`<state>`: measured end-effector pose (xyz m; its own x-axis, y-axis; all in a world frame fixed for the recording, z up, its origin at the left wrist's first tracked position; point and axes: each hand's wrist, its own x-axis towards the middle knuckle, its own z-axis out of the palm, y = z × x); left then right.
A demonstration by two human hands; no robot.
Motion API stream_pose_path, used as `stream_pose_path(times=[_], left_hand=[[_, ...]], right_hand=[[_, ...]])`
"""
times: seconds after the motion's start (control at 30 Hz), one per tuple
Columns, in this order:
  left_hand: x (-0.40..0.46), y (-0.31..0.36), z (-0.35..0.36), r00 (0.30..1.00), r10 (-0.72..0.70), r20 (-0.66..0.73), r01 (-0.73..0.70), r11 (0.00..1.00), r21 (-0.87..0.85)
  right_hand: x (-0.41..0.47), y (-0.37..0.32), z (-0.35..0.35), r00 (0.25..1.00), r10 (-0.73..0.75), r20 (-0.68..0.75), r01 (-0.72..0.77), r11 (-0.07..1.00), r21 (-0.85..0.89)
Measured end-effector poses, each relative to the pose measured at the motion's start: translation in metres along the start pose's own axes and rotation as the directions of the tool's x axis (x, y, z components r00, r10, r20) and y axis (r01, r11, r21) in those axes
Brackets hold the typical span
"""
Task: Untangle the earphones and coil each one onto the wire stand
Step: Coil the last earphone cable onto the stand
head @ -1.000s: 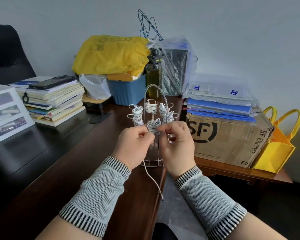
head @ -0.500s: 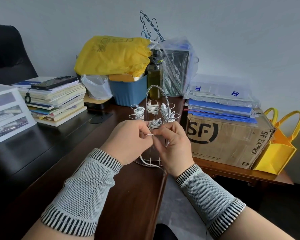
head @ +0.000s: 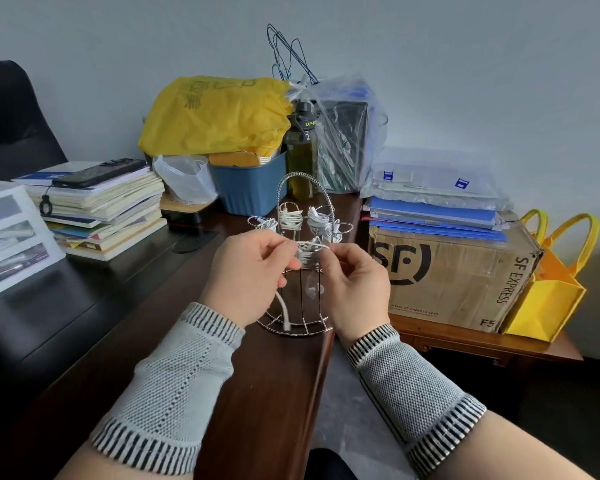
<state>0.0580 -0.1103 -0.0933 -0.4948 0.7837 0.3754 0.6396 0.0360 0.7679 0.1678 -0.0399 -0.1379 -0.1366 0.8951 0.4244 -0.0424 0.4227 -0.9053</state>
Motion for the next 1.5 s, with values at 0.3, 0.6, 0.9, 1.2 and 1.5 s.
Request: stream_pose_path(times=[0.3, 0.6, 0.9, 1.2, 1.5], left_hand=[[0.01, 0.0, 0.022, 0.995, -0.045, -0.088, 0.075, 0.921, 0.381], [0.008, 0.004, 0.028, 0.99, -0.075, -0.119, 0.117, 0.909, 0.4], [0.005, 0.002, 0.026, 0.977, -0.17, -0.125, 0.185, 0.976, 0.115], [-0.004, 0.0, 0.023, 0.988, -0.11, -0.11, 0.129, 0.975, 0.184], [-0.015, -0.01, 0.03, 0.987, -0.127, -0.098, 0.126, 0.992, -0.015]], right_hand=[[0.01, -0.008, 0.002, 0.981, 0.182, -0.063, -0.186, 0.981, -0.054], [0.02, -0.013, 0.003, 0.952, 0.295, -0.084, -0.3, 0.953, -0.047], [0.022, -0.018, 0.003, 0.945, 0.308, -0.106, -0.317, 0.945, -0.085], [0.021, -0.018, 0.003, 0.945, 0.301, -0.127, -0.319, 0.934, -0.162], [0.017, -0.013, 0.001, 0.972, 0.224, -0.078, -0.235, 0.951, -0.199]])
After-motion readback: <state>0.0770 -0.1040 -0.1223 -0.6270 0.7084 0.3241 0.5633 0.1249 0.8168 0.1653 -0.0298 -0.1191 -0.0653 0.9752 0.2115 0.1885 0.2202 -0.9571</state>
